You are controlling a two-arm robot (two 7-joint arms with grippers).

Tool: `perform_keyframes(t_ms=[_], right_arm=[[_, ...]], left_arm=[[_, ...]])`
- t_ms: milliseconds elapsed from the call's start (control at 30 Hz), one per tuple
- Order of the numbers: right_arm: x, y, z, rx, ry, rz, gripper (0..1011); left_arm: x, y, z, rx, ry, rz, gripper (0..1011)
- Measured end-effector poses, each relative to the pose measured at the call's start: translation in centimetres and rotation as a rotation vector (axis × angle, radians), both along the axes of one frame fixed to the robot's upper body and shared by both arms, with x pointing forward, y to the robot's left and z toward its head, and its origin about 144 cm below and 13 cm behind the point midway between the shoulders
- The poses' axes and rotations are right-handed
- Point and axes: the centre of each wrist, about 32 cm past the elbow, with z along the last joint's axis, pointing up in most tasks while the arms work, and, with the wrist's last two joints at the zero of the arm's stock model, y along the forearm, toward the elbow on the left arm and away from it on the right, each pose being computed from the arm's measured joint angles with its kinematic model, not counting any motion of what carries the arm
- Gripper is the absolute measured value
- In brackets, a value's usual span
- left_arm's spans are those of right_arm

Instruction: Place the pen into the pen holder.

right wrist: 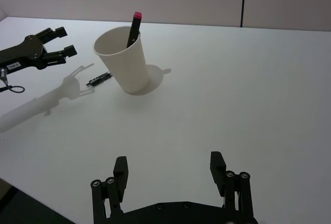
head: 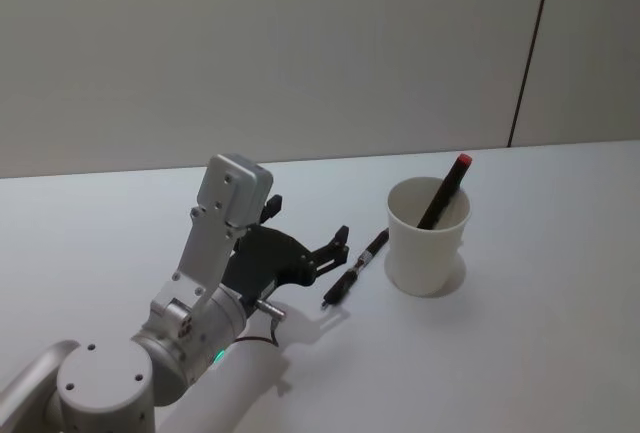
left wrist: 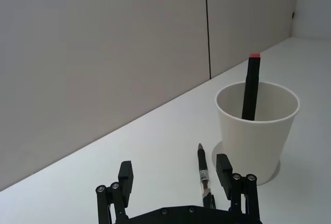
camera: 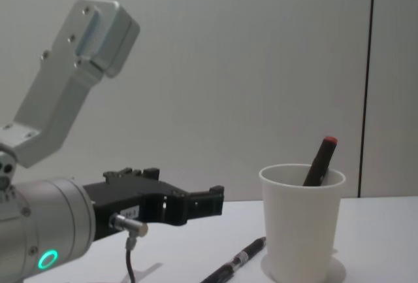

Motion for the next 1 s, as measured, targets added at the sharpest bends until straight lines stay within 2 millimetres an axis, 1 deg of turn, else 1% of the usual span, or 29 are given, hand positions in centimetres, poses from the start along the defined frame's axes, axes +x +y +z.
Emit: perform_keyframes(t_ms=[500, 1000], right_arm=[[-0.24, -0.12, -0.1, -0.003, 0.012, -0.002, 1002], [-0.31, -0.16, -0.15, -0.004, 0.016, -0.003, 1001]], left_arm=[[-0.2, -0.48, -0.41, 0.005, 0.07, 0.033, 1001], [-0.15, -0.88, -0.92, 0.018, 0.066, 0.01, 1001]])
